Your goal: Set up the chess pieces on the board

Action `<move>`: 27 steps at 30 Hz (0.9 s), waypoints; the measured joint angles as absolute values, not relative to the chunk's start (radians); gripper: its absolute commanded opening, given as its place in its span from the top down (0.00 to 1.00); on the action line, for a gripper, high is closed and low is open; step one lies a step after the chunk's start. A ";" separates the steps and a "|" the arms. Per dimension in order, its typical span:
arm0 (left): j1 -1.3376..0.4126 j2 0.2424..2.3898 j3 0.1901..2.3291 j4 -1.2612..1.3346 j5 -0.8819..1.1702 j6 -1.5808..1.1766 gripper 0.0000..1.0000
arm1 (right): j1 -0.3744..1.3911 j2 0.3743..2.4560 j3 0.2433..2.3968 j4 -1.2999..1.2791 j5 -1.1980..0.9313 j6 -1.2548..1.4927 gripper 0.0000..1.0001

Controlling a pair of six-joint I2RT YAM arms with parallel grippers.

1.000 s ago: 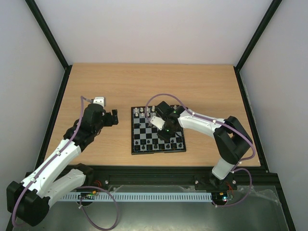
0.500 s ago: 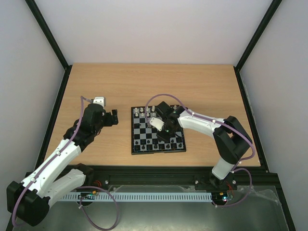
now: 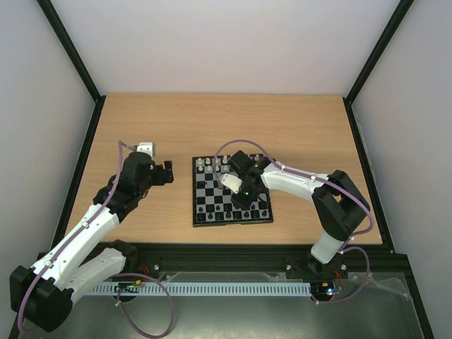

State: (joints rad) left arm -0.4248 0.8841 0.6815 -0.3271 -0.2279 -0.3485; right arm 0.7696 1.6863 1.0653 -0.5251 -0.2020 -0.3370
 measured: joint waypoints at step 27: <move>-0.466 1.216 0.723 -0.307 0.151 -0.210 0.43 | 0.496 1.348 0.978 -0.517 -0.375 -0.309 0.65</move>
